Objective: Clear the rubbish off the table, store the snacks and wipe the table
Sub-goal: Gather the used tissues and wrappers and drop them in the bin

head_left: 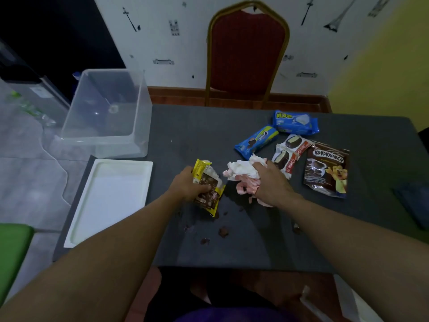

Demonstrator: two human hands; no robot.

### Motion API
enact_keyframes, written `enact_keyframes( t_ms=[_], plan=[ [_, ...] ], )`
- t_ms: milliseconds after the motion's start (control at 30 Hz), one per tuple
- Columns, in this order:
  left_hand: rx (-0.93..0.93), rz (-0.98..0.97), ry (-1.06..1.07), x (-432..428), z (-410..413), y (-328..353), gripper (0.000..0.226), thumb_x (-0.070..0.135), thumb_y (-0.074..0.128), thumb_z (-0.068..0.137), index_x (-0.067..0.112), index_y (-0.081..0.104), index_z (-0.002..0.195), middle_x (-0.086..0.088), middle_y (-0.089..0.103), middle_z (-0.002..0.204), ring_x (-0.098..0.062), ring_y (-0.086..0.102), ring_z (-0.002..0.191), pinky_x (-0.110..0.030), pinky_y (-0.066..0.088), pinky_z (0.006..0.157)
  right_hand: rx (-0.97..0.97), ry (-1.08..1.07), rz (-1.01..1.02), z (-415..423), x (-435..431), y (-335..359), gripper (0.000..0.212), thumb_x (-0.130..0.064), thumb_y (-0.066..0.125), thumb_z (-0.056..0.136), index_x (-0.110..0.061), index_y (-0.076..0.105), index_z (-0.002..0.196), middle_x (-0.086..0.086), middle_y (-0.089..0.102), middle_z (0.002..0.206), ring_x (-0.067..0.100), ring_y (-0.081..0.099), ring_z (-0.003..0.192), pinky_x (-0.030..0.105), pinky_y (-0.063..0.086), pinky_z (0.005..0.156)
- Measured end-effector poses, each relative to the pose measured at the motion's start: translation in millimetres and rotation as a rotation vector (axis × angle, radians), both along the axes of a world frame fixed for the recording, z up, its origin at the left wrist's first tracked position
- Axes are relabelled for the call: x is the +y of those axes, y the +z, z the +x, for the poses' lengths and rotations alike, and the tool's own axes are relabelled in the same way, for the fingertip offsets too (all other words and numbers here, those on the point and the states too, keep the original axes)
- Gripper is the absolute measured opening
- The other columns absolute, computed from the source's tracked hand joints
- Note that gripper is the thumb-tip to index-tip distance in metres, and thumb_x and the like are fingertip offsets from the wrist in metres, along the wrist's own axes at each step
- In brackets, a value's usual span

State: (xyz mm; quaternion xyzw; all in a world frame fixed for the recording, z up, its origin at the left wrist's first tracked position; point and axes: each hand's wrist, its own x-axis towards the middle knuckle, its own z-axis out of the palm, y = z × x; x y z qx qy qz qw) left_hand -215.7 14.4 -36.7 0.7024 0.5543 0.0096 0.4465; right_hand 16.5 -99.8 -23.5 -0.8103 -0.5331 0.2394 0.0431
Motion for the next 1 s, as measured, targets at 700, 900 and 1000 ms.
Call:
enact_keyframes(
  t_ms=[700,900,1000],
  plan=[
    [0.068,-0.017,-0.033,12.6,-3.0,-7.9,0.042,0.023,0.082,0.076,0.012,0.055,0.106,-0.006,0.063,0.106,-0.025,0.06,0.098,-0.036,0.049,0.081,-0.004,-0.016,-0.046,6.3,-4.7,-2.0,0.074,-0.041,0.082,0.078,-0.025,0.046,0.141,0.012,0.042,0.138,0.034,0.05,0.126,0.042,0.048,0.099],
    [0.036,0.014,-0.026,27.5,-10.1,14.1,0.03,0.025,0.081,0.076,0.01,0.069,0.098,-0.009,0.071,0.097,-0.025,0.067,0.092,-0.039,0.055,0.085,-0.03,0.014,-0.028,8.9,6.0,9.4,0.075,-0.044,0.082,0.077,-0.025,0.047,0.14,0.012,0.044,0.136,0.033,0.05,0.126,0.04,0.047,0.1],
    [0.037,0.076,-0.015,33.5,-12.1,29.5,0.026,0.028,0.08,0.077,0.009,0.07,0.091,-0.007,0.069,0.088,-0.022,0.064,0.084,-0.03,0.049,0.073,-0.044,0.032,-0.009,5.4,15.2,17.6,0.074,-0.044,0.08,0.079,-0.024,0.045,0.142,0.011,0.044,0.136,0.032,0.049,0.126,0.041,0.047,0.1]
  ],
)
